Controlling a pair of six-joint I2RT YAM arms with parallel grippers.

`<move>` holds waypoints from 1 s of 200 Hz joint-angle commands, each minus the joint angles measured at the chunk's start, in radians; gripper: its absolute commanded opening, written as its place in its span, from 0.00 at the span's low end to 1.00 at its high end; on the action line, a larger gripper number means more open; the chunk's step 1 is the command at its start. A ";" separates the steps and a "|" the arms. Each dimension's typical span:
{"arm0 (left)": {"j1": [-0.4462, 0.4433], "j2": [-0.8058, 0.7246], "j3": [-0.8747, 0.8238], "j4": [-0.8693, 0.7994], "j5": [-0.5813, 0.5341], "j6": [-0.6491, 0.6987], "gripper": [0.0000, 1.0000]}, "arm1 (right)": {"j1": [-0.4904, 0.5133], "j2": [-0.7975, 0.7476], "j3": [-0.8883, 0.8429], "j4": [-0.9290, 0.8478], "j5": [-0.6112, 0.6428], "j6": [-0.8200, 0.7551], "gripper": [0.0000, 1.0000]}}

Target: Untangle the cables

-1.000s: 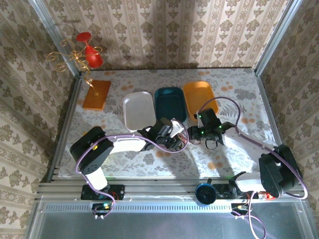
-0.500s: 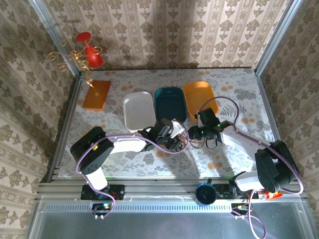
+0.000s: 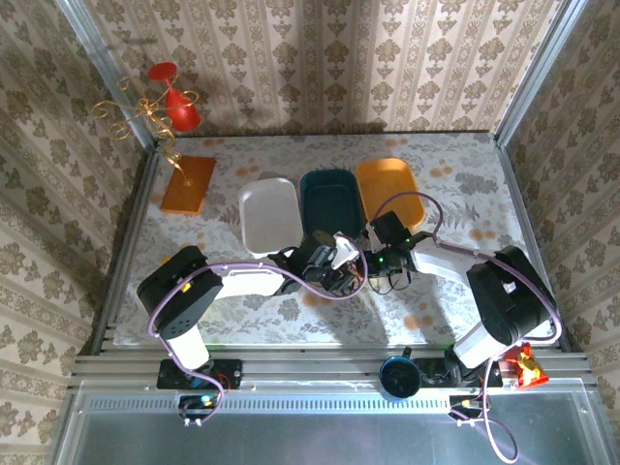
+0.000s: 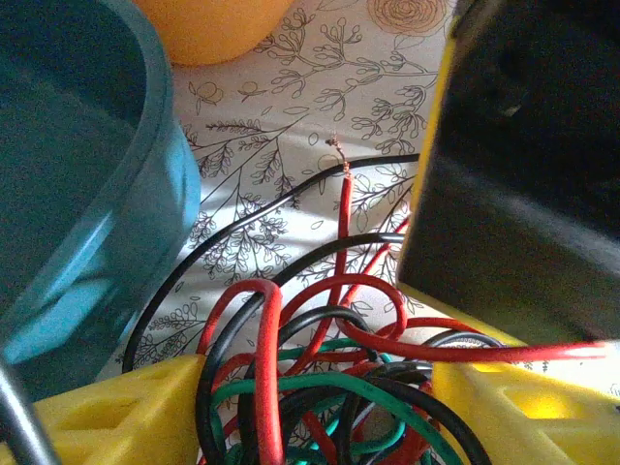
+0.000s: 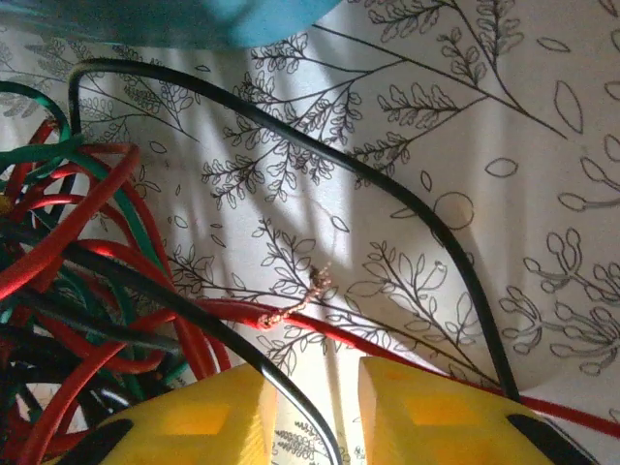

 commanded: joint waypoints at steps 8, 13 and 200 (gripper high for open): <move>-0.012 0.016 -0.019 -0.041 0.030 0.031 0.63 | 0.003 0.004 0.013 0.048 0.066 0.031 0.24; -0.011 0.017 -0.018 -0.041 0.030 0.031 0.63 | 0.003 0.007 0.012 0.054 0.071 0.034 0.23; 0.038 0.019 -0.084 -0.039 0.058 -0.025 0.69 | -0.171 -0.641 0.001 -0.115 0.634 0.191 0.00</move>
